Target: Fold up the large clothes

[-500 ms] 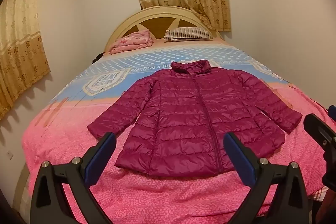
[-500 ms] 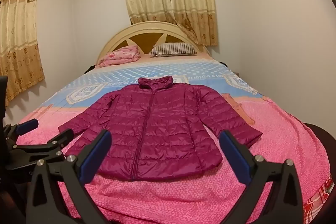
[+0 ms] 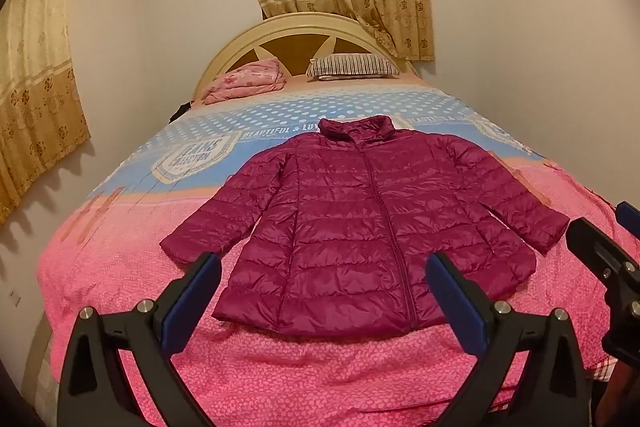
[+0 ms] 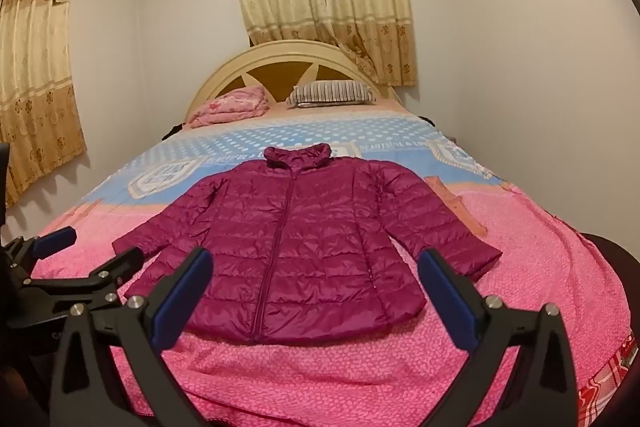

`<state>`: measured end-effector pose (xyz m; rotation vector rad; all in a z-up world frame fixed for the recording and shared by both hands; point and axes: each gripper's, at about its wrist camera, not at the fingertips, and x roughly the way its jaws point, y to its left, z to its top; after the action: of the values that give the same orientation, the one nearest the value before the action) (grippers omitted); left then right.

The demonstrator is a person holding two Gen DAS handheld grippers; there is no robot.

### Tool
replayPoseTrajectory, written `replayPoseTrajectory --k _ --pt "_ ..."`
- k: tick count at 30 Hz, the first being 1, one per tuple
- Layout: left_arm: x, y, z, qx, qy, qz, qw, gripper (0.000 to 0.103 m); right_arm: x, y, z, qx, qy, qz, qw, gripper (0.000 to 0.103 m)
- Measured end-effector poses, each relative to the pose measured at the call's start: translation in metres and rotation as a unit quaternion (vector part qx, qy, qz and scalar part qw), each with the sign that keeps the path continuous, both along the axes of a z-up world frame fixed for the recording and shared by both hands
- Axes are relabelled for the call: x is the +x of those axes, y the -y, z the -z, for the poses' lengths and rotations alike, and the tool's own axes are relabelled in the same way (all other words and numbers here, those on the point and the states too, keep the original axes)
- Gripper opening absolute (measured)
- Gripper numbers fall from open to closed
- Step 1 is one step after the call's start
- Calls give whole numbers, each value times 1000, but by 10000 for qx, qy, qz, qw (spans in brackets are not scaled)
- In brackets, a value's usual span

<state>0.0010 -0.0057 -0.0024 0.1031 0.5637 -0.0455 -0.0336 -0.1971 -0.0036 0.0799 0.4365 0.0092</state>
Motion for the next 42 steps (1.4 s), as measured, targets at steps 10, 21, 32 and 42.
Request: replayPoseTrajectory --k 10,21,32,42 --pt "-1 -3 -2 -18 -5 -16 10000 102 0 -1 1 8 -8 -2 10000 103" --pt "0 -5 0 -52 -26 -23 10000 102 4 1 3 15 -25 -14 10000 103" --pt "0 -9 0 -106 6 -94 9999 102 3 -1 8 33 -87 -3 10000 103" --pt "3 -12 -1 -137 -18 -146 9998 102 5 2 10 76 -129 -13 9999 103"
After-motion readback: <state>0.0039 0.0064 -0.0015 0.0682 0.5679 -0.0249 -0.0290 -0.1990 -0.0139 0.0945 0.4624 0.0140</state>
